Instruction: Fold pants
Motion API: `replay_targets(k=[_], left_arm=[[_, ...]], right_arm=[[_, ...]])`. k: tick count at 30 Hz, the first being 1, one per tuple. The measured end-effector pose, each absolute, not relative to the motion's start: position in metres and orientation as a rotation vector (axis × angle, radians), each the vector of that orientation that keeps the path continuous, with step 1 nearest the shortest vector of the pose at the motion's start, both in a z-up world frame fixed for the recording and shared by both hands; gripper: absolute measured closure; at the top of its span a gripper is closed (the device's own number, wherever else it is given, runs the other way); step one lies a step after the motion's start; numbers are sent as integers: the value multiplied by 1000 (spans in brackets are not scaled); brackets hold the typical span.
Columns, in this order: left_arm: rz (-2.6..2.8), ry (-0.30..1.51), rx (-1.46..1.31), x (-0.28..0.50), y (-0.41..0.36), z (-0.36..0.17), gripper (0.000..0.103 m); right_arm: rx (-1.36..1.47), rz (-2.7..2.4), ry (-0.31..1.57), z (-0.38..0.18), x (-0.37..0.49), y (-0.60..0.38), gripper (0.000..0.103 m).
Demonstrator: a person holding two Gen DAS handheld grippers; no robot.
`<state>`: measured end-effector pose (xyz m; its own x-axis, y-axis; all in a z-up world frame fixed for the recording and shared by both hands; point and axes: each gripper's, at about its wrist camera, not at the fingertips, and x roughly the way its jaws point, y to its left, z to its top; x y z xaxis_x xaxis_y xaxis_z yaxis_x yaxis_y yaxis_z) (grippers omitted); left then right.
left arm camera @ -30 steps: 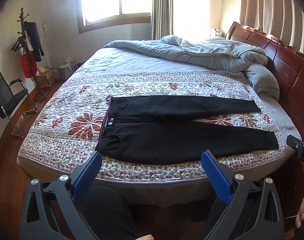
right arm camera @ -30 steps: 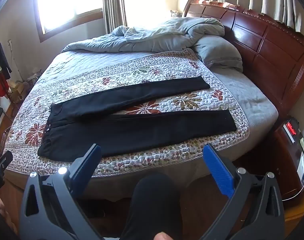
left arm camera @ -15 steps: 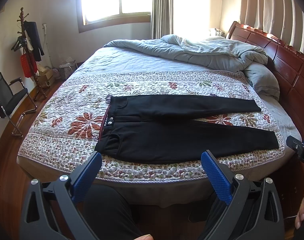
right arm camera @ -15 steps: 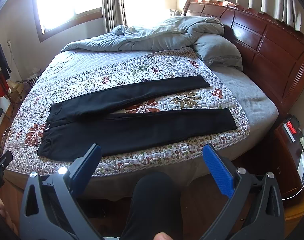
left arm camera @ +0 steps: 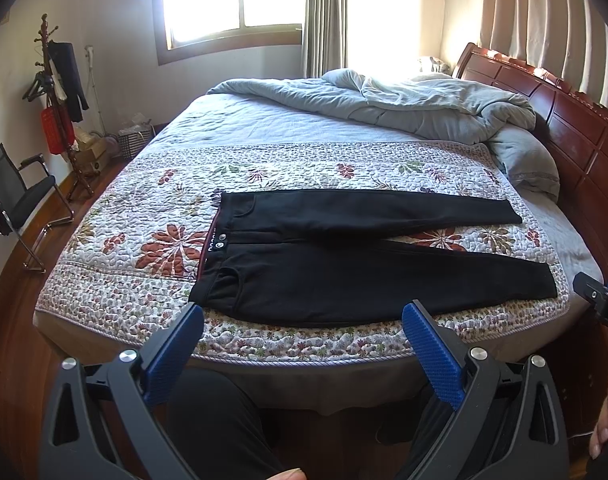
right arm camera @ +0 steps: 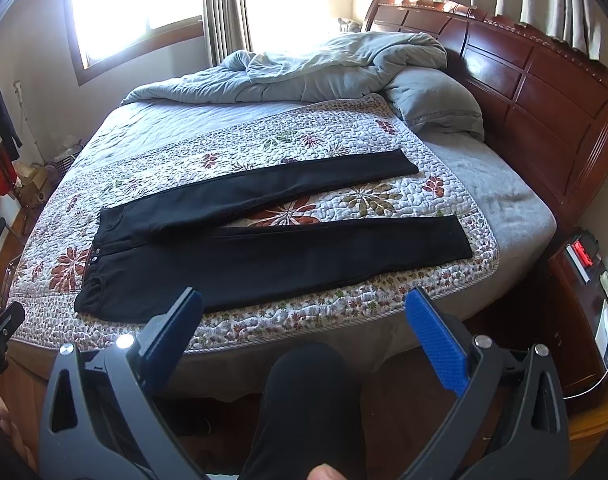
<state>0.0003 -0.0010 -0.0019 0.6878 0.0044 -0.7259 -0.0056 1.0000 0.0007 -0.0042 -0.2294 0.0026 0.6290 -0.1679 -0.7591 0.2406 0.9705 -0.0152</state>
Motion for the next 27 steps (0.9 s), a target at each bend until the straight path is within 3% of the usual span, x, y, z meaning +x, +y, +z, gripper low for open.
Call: replay_targets(k=[27], left_arm=[[5,808,-5,-1,3,-1,4]], right_arm=[[86,-232,862,3,-3,-227,2]])
